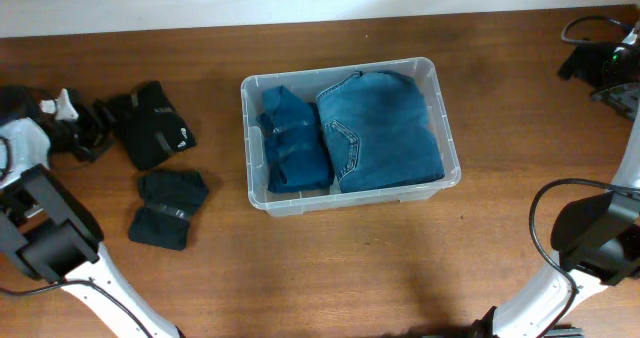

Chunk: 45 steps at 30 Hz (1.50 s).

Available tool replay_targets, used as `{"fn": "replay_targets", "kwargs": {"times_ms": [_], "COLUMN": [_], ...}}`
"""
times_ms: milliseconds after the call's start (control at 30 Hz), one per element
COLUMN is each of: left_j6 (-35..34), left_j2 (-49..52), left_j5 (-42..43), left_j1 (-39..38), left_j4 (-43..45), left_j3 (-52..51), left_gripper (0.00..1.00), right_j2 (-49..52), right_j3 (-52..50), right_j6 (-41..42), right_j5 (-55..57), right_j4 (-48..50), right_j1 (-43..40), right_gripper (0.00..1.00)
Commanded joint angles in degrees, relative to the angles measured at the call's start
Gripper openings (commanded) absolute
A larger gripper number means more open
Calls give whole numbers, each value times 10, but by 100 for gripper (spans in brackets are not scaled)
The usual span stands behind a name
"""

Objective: Pack container
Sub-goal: 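Release the knit item and move left gripper to the black clothing, then carry the black strapped clothing into the box's left side with left gripper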

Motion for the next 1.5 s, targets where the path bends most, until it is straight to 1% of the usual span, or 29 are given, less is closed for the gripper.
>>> {"fn": "replay_targets", "kwargs": {"times_ms": [0,133,233,267,300,367,400,433,467,533,600,667,800,867,967,1133,1233,1367,1467], "left_j6": [-5,-14,-49,-55,-60,-67,-84,-93,-103,-111,-111,-115,-158,-162,-162,-145,-121,-110,-110], "left_j2": [0,1,1,1,1,1,1,1,0,-1,-3,-8,-27,-43,-76,-149,-199,-254,-281], "left_j5": [40,40,13,6,0,-5,-5,-5,-5,10,42,67,105,151,182,183,176,127,53], "left_j1": [-24,-48,-64,-69,-72,-75,-75,-75,-75,-73,-73,-73,-74,-75,-75,-83,-102,-148,-202], "left_j4": [52,103,127,130,132,134,134,134,134,133,128,113,45,14,-25,-63,-94,-136,-169], "left_j3": [-44,-67,-75,-75,-75,-75,-75,-75,-75,-70,-58,-42,11,37,66,80,80,80,80], "left_gripper": [81,82,82,79,71,39,12,7,5,3,1,1,1,1,1,1,1,1,1], "right_j2": [0,0,0,0,0,0,0,0,0,0,0,0,0,0,0,0,0,0,0], "right_j3": [-2,-2,-2,-2,-2,-2,-2,-2,-2,-2,-2,-2,-2,-2,-2,-2,-2,-2,-2], "right_j6": [5,5,5,5,5,5,5,5,5,5,5,5,5,5,5,5,5,5,5], "right_j5": [3,3,3,3,3,3,3,3,3,3,3,3,3,3,3,3,3,3,3], "right_j4": [0,0,0,0,0,0,0,0,0,0,0,0,0,0,0,0,0,0,0], "right_j1": [-1,-1,-1,-1,-1,-1,-1,-1,-1,-1,-1,-1,-1,-1,-1,-1,-1,-1,-1], "right_gripper": [99,98,99,98,99,99,98,99,99,98,99,98,99,98,99,99,98,99,99]}}
